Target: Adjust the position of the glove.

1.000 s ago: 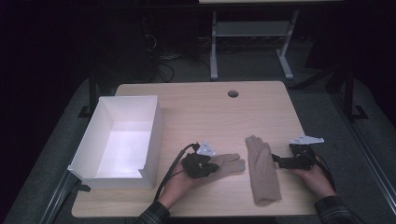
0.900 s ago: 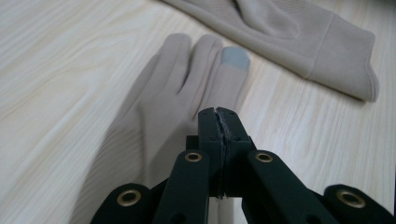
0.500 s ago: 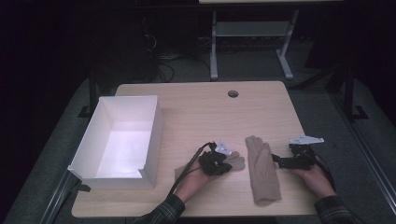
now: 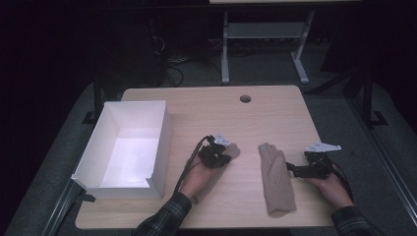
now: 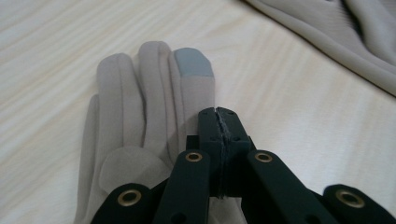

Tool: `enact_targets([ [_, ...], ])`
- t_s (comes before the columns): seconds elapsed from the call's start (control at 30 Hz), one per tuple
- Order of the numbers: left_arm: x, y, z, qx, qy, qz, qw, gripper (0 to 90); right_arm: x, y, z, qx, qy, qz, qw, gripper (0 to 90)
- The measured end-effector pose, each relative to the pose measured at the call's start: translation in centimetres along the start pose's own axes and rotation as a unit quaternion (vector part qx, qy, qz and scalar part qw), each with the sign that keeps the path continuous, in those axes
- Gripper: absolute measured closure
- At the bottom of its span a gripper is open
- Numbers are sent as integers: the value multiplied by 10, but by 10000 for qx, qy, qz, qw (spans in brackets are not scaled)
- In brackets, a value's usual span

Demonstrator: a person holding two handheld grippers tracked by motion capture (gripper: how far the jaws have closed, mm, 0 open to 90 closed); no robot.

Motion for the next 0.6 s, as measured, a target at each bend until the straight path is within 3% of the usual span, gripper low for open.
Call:
enact_targets([
  [0.03, -2, 1, 0, 73, 94, -20, 9999, 890, 0, 0, 0, 0, 0, 0, 10000, 117],
  [0.23, -7, 19, 0, 269, 137, -84, 9995, 818, 0, 0, 0, -1, -3, 0, 10000, 117],
  [0.4, -11, 40, 5, 365, 290, -232, 9986, 701, 0, 0, 0, -3, -6, -1, 10000, 117],
  [0.6, -23, 57, 17, 388, 494, -559, 9965, 659, 0, 0, 0, -4, -5, -2, 10000, 117],
])
Point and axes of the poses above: each handheld gripper's, and its own axes: y roughly backward along the jaws, z roughly out of its underside, x roughly to its right, the point moved 3 cm from there along -y, roughly forward along the jaws, and after that the axes turned 4 degrees about x, right-handed, at the moved point
